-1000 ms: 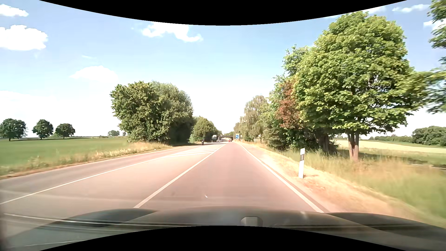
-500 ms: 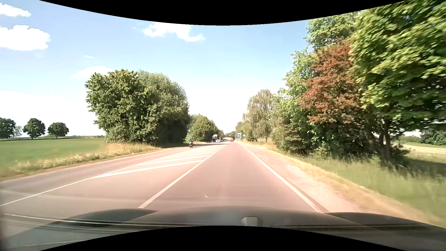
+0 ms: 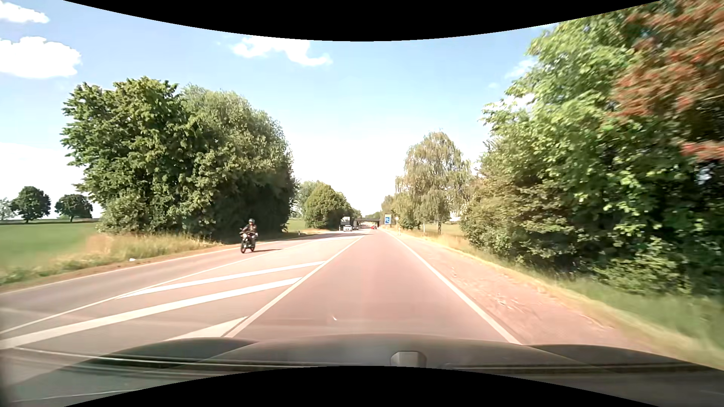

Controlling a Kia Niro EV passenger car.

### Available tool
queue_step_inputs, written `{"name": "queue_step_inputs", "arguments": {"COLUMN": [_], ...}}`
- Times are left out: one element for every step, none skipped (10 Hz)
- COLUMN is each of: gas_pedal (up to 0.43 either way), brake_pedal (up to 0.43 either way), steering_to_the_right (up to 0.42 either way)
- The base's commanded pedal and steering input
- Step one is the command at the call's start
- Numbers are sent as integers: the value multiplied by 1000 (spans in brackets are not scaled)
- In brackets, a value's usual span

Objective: Follow the waypoints while adhering to traffic rules and regulations

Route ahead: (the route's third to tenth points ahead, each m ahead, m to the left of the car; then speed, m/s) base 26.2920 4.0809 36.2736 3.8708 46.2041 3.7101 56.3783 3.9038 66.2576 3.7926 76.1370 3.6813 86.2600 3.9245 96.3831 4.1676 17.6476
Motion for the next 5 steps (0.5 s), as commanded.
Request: {"name": "queue_step_inputs", "arguments": {"gas_pedal": [480,480,480,480,480], "brake_pedal": [6,6,6,6,6], "steering_to_the_right": [1,-1,-2,-3,-3]}}
